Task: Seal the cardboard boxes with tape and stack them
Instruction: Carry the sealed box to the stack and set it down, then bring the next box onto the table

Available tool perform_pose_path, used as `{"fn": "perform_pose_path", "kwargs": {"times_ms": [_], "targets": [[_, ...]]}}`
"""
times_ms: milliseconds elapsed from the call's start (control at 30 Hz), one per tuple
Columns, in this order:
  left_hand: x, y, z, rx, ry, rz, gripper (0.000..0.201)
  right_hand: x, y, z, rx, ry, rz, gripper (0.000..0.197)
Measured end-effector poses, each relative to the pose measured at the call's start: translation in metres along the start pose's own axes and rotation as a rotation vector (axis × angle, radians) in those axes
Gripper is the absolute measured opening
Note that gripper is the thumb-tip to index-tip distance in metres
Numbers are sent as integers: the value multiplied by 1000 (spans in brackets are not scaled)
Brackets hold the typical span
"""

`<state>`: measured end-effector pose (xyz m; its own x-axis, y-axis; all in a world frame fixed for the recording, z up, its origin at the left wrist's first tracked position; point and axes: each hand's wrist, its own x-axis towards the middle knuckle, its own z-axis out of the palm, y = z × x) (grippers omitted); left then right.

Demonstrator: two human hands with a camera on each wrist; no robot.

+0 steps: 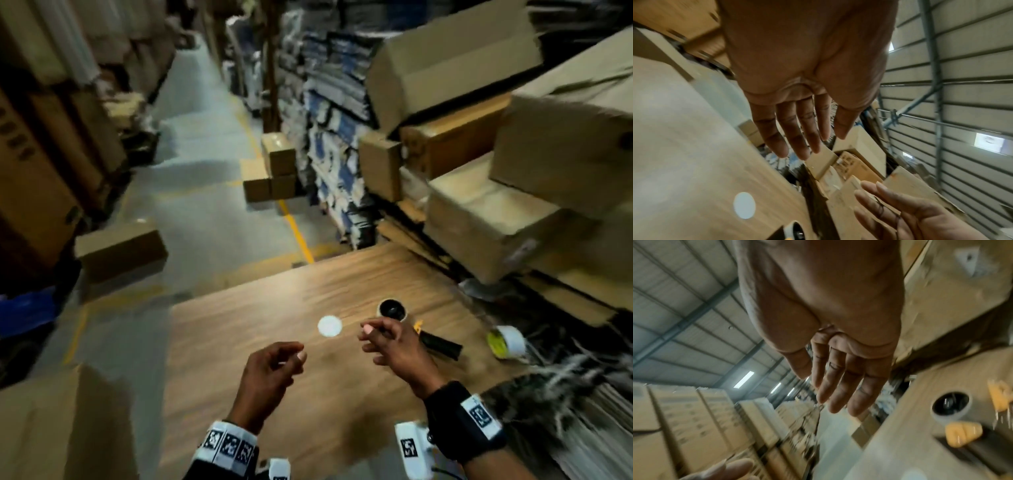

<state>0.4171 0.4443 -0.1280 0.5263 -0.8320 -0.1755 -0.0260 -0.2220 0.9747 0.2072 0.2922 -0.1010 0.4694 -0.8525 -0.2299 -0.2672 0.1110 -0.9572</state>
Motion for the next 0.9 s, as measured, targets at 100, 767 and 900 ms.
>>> {"fn": "perform_pose_path", "kwargs": {"times_ms": [100, 767, 900], "targets": [[34, 43, 33, 11, -111, 86, 11, 6, -25, -50, 35, 170, -65, 12], [176, 346, 352, -61, -445, 586, 36, 46, -164, -390, 16, 906, -468, 19], [244, 409, 420, 15, -333, 641, 73, 86, -188, -463, -153, 989, -452, 47]]}}
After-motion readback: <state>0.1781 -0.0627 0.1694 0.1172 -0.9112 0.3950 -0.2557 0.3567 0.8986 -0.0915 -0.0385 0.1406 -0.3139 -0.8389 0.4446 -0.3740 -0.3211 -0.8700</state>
